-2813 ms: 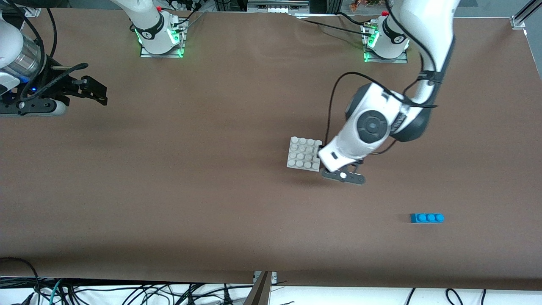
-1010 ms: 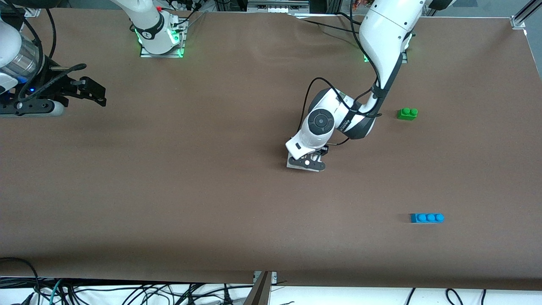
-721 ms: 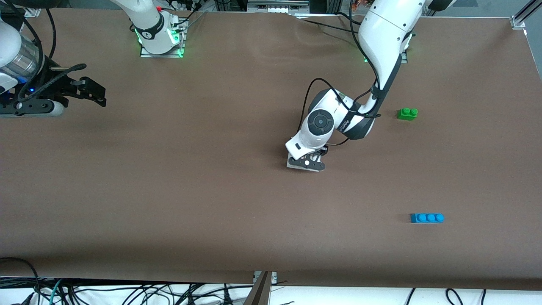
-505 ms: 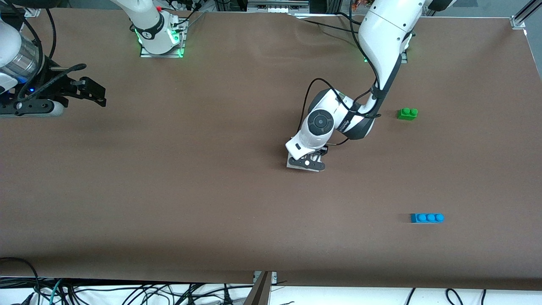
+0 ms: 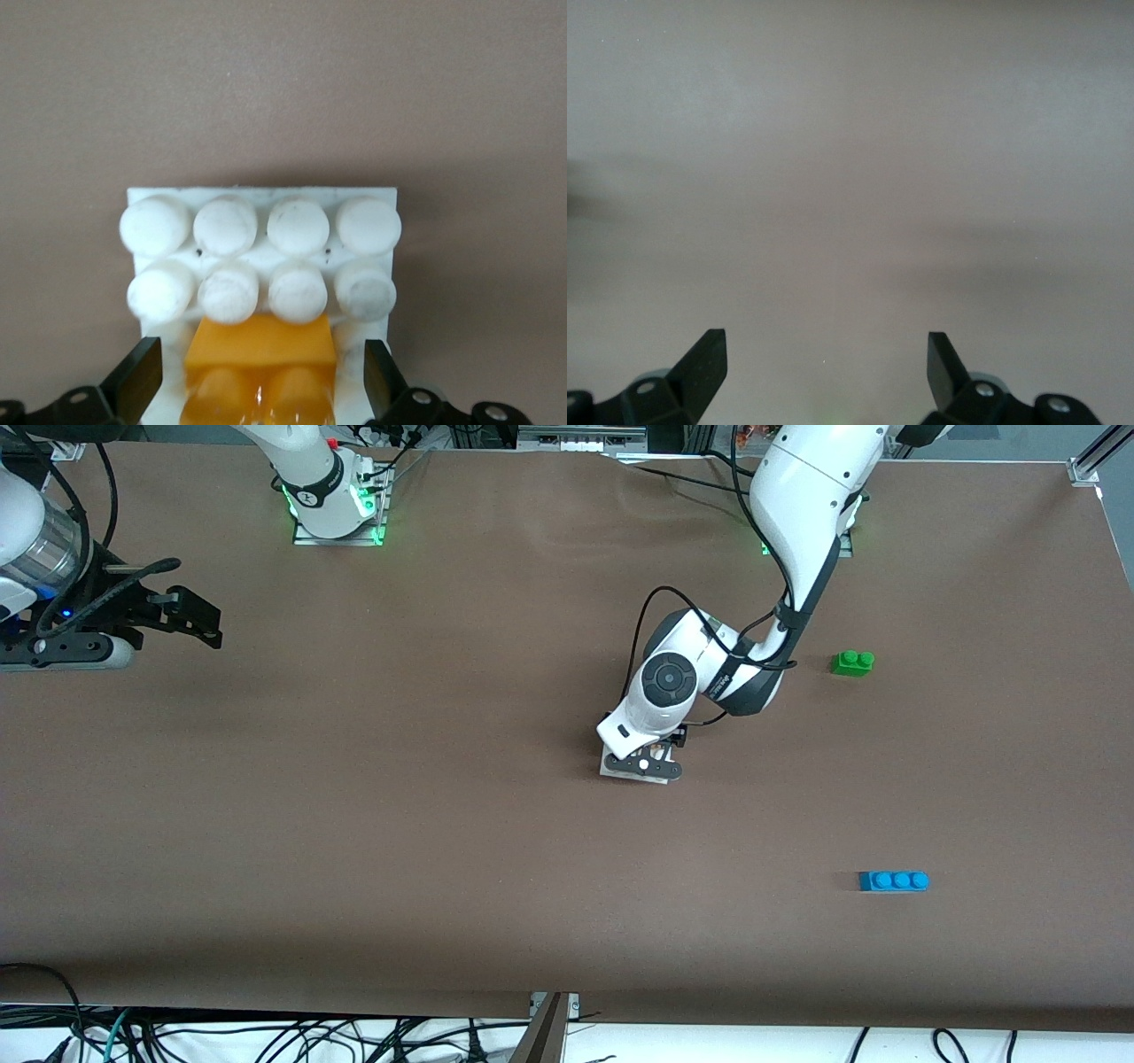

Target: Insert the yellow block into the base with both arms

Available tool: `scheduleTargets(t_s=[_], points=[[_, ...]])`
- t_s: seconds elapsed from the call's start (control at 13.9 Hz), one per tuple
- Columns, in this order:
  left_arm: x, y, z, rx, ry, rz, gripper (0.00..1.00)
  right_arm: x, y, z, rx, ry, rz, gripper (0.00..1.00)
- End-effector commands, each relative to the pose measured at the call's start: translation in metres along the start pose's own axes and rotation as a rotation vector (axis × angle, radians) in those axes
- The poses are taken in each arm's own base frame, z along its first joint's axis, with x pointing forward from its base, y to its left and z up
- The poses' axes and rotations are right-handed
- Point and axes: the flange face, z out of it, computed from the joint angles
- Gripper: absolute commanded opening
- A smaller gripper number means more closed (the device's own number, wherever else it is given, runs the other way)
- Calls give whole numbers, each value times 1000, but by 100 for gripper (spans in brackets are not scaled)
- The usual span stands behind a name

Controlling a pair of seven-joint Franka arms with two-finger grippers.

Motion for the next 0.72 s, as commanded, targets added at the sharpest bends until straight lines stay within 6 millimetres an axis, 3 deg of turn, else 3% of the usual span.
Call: scheduleTargets(t_s=[0.0, 0.29, 0.5, 0.65], points=[[-11, 0, -41, 24, -14, -5, 100, 1, 2, -4, 9, 10, -15, 100], [-21, -17, -132, 24, -1, -21, 100, 1, 2, -4, 9, 10, -15, 100], [-29, -54, -216, 37, -15, -63, 100, 1, 2, -4, 9, 10, -15, 100], [-31, -91, -268, 30, -6, -105, 100, 1, 2, -4, 9, 10, -15, 100]])
